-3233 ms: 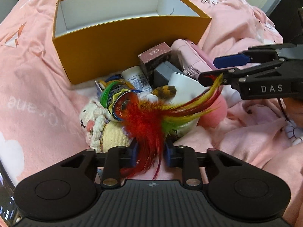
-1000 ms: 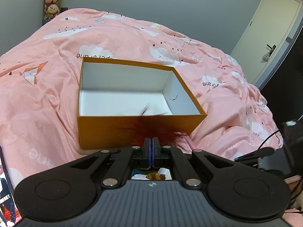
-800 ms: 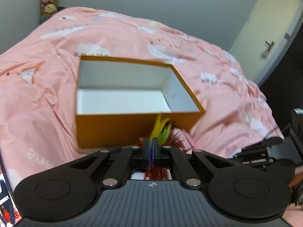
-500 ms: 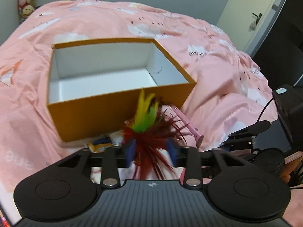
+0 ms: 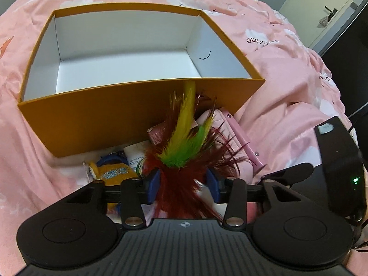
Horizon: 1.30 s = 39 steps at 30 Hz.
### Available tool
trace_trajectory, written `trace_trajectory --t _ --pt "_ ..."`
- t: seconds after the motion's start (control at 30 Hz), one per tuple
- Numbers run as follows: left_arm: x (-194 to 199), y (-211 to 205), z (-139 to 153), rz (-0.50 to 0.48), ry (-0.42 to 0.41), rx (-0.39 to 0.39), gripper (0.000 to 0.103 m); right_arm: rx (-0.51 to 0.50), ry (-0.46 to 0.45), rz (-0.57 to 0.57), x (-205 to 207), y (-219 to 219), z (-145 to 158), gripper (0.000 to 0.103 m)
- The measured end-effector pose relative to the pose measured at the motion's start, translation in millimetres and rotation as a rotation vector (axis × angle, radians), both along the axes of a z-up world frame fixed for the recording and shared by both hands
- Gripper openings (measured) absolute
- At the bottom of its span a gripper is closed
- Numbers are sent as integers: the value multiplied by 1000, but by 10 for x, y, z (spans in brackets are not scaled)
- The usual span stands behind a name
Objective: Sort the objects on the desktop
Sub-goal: 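Lift the feather toy with the left tool while the right tool grasps the pink pompom, then carry the feather toy and pompom with both tools into the orange box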
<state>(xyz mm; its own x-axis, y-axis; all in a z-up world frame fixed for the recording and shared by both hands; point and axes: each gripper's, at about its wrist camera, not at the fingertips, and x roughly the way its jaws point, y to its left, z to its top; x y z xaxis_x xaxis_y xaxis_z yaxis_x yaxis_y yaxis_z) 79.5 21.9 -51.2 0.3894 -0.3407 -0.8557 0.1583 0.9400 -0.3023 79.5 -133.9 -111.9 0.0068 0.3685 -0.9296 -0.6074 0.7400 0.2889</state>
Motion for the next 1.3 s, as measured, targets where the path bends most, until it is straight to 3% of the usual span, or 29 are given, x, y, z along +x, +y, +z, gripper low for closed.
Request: trace_trajectory --t 0.1,0.27,0.4,0.67,0.97,1.3 --pt "36 -15 -47 -8 13 -10 40 5 35 -11 59 5 -102 54" --pt "37 -38 -25 -25 -5 -18 13 25 26 -15 55 -37 -92 45" --pt "-6 12 29 -2 -33 -18 1 51 -9 -14 3 -105 52 44" --pt "-106 154 186 72 -88 -27 0 143 -70 -66 -81 -393 483 44" --pt "-252 313 594 122 -196 -62 0 241 -231 -87 -130 -598 1084 44" --pt "-162 562 1163 169 -340 -59 0 311 -362 -89 163 -393 1433 44"
